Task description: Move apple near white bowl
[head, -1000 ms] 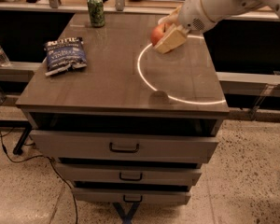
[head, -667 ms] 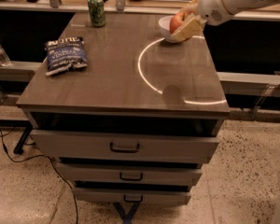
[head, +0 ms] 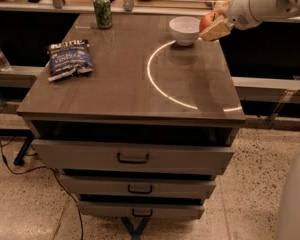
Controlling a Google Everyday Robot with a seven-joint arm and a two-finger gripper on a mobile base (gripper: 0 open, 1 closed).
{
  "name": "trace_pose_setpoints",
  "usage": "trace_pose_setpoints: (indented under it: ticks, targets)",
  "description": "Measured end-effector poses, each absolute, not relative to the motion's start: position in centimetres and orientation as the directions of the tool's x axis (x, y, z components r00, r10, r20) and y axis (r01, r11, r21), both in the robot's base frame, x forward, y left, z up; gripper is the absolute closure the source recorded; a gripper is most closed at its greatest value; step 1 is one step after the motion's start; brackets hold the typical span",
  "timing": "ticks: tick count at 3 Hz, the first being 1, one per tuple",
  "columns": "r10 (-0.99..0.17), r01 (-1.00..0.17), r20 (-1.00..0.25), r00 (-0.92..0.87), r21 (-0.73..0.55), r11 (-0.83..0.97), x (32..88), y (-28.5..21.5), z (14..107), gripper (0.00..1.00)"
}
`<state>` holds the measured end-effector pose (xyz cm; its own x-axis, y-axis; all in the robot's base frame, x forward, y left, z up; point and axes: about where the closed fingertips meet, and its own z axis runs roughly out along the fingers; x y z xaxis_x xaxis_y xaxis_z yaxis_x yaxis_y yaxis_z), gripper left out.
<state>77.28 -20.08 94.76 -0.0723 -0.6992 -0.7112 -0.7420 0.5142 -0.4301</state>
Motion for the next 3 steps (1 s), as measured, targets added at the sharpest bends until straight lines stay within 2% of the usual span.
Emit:
trace_pose_setpoints:
  ticks: [2, 3]
  targets:
    - [-0.597, -0.667, -0.786, -0.164, -0.357, 0.654, 81.3, -23.4, 90.2, 0.97]
    - [-0.565, -0.668, -0.804, -0.186, -0.319, 0.673, 82.2, -23.3, 88.9, 0.75]
